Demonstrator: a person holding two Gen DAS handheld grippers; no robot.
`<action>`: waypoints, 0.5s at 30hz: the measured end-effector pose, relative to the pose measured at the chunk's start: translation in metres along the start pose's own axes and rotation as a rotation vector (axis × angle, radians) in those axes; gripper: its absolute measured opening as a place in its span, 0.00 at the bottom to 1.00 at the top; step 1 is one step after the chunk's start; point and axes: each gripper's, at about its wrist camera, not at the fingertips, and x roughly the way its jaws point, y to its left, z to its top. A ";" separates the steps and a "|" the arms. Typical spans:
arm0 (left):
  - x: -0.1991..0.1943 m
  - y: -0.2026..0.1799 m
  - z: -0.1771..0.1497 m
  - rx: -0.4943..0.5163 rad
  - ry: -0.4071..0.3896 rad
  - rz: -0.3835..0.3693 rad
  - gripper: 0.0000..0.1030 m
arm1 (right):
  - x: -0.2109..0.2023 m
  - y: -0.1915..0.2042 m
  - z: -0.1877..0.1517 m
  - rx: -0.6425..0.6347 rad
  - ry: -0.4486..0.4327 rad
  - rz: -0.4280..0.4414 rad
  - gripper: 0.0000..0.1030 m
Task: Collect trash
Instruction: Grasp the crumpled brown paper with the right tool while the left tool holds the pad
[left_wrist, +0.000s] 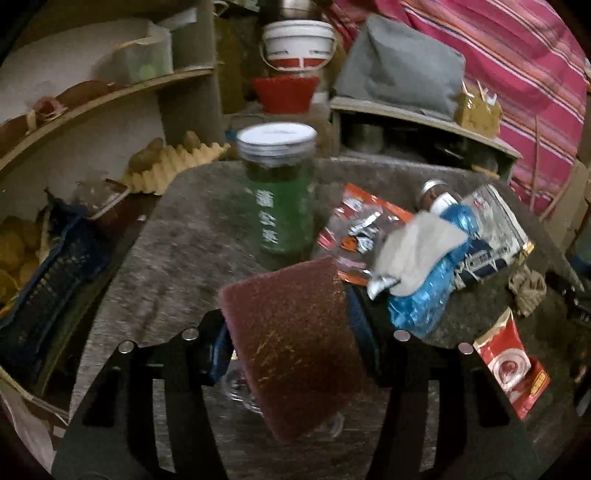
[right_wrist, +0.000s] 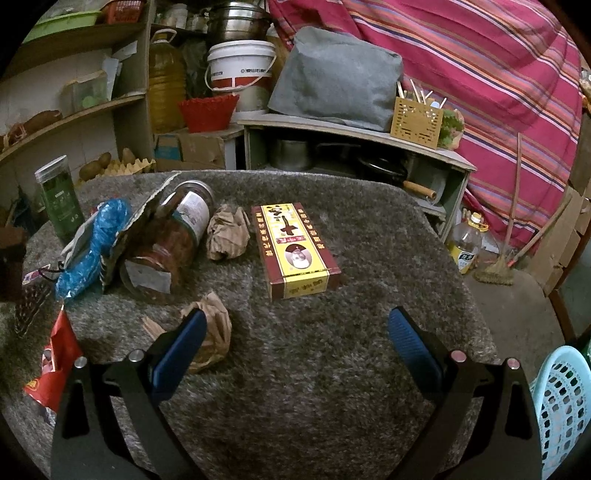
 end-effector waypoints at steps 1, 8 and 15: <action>0.001 0.001 0.001 0.000 -0.001 0.006 0.53 | 0.000 0.000 0.000 -0.002 -0.001 -0.001 0.94; 0.007 0.006 -0.001 -0.005 0.015 0.022 0.53 | -0.005 0.012 -0.001 -0.003 -0.002 0.058 0.94; 0.007 0.012 -0.002 -0.019 -0.003 0.014 0.53 | 0.001 0.033 -0.003 -0.058 0.031 0.051 0.94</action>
